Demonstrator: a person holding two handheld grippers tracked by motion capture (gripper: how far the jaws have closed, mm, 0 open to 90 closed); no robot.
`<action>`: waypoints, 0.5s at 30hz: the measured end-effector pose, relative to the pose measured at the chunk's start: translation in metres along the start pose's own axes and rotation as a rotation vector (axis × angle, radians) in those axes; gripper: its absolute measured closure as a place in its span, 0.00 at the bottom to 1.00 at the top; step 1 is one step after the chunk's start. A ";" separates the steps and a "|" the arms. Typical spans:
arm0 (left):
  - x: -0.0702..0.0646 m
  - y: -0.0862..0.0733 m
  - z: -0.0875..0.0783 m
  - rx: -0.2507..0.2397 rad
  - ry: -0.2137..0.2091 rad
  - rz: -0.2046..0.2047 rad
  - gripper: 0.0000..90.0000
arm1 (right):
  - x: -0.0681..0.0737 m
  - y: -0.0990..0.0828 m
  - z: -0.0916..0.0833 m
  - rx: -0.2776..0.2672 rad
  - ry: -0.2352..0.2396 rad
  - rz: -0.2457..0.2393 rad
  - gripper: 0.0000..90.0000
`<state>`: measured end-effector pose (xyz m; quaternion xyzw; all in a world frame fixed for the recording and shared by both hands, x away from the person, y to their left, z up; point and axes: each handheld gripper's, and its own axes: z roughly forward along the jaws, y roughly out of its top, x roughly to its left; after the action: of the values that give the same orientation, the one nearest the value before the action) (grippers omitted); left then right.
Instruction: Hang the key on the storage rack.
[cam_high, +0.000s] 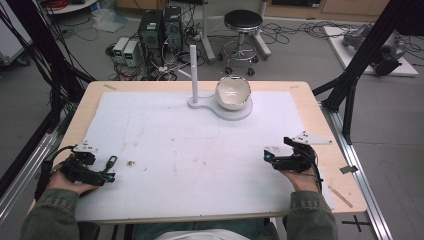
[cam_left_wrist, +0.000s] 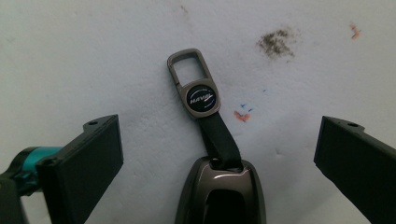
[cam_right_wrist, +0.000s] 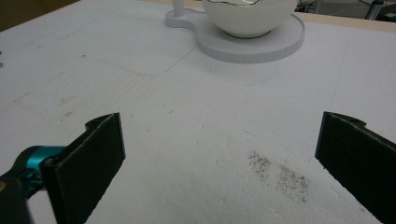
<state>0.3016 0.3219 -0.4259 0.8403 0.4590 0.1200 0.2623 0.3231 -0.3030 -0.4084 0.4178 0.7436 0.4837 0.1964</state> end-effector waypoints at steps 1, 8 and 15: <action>0.000 0.001 0.000 0.007 0.004 0.001 0.02 | 0.000 0.000 0.000 0.000 0.002 -0.002 0.01; -0.002 0.006 -0.004 0.027 -0.031 0.028 0.14 | -0.001 0.000 0.001 0.002 0.005 -0.003 0.01; -0.004 0.008 -0.001 0.083 -0.087 0.036 0.39 | 0.000 -0.001 0.000 0.006 0.004 0.007 0.01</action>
<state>0.3043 0.3152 -0.4209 0.8630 0.4366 0.0687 0.2446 0.3232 -0.3029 -0.4091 0.4199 0.7439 0.4831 0.1920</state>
